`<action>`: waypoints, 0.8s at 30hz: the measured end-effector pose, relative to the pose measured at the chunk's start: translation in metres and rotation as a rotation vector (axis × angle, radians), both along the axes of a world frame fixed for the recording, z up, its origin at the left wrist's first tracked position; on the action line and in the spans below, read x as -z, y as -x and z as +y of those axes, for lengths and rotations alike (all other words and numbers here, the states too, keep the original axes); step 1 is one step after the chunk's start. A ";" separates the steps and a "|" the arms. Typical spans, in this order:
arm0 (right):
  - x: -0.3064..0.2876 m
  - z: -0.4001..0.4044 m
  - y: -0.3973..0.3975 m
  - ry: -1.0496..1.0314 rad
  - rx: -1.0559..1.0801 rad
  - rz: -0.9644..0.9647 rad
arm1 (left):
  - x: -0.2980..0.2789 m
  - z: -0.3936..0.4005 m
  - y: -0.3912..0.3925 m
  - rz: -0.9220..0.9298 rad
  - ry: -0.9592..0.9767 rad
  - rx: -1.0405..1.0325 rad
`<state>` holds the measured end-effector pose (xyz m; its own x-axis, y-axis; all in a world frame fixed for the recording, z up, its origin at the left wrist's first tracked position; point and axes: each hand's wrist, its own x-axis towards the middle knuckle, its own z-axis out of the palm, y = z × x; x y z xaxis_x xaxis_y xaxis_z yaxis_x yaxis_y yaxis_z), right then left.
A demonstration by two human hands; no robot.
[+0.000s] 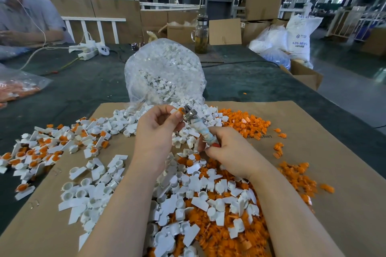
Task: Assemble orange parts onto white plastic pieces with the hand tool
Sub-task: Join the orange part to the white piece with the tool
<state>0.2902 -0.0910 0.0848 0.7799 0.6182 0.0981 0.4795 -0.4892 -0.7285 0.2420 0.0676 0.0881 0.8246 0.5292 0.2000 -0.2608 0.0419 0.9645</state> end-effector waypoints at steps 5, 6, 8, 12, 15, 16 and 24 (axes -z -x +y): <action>0.003 0.000 -0.001 0.023 0.006 -0.026 | 0.001 0.001 0.000 -0.001 0.004 0.004; 0.003 0.000 -0.001 0.027 0.007 -0.031 | 0.002 0.002 0.000 -0.002 0.007 0.006; 0.005 0.001 -0.002 0.035 0.007 -0.050 | 0.002 0.002 0.000 0.000 0.019 0.015; 0.010 0.003 -0.003 0.051 0.046 -0.125 | 0.002 0.003 0.000 0.037 0.129 0.046; 0.014 0.004 -0.004 0.079 0.108 -0.182 | 0.000 0.008 0.001 0.056 0.404 0.010; 0.014 0.004 -0.005 0.074 0.128 -0.196 | 0.000 0.013 0.002 0.054 0.515 -0.025; 0.020 0.002 -0.012 0.101 0.299 -0.257 | 0.002 0.055 0.009 -0.142 1.102 -0.366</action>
<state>0.3020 -0.0891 0.0644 0.8847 0.3844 0.2638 0.4655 -0.6975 -0.5449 0.2330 0.1229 0.0860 0.5939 0.6750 -0.4378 -0.5331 0.7377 0.4143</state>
